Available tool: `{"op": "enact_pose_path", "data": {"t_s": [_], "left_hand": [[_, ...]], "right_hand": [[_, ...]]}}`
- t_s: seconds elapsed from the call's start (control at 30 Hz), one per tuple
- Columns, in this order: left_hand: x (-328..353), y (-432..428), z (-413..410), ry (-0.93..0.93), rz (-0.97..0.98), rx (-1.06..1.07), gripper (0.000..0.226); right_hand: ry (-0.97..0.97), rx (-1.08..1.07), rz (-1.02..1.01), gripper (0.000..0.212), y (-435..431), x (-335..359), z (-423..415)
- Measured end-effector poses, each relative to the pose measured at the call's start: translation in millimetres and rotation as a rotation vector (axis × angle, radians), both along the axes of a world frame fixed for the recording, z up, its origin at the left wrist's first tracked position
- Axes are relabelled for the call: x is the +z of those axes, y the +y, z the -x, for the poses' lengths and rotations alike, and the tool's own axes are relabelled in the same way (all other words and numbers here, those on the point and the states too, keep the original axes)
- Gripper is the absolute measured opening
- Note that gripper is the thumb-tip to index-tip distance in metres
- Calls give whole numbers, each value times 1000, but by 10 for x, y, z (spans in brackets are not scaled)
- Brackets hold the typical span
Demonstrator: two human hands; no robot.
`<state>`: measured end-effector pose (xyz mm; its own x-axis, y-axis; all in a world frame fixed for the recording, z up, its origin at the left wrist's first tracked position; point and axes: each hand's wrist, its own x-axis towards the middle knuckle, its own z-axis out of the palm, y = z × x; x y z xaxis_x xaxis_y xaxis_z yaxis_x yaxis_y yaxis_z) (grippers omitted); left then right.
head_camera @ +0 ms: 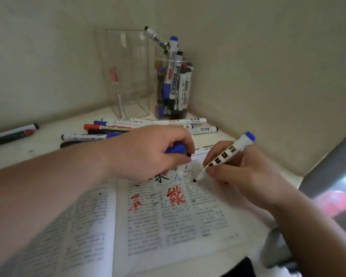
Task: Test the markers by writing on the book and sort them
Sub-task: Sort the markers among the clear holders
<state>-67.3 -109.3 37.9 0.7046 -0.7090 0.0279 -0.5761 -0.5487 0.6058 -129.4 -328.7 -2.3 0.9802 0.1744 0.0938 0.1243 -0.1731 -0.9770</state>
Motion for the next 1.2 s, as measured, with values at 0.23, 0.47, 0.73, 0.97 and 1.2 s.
{"op": "enact_pose_path", "data": {"t_s": [0.23, 0.47, 0.73, 0.97, 1.2], "left_hand": [[-333, 24, -87, 54, 26, -33, 18], [-389, 34, -106, 94, 87, -25, 30], [-392, 27, -94, 93, 87, -22, 31], [-386, 31, -95, 100, 82, -17, 36], [-398, 36, -95, 95, 110, -19, 34]], "right_hand": [[-50, -80, 72, 11, 30, -111, 44], [-72, -135, 264, 33, 45, -122, 76], [-140, -149, 230, 12, 54, -122, 81], [-170, -87, 136, 18, 80, -107, 84], [-158, 127, 60, 41, 47, -56, 146]]}}
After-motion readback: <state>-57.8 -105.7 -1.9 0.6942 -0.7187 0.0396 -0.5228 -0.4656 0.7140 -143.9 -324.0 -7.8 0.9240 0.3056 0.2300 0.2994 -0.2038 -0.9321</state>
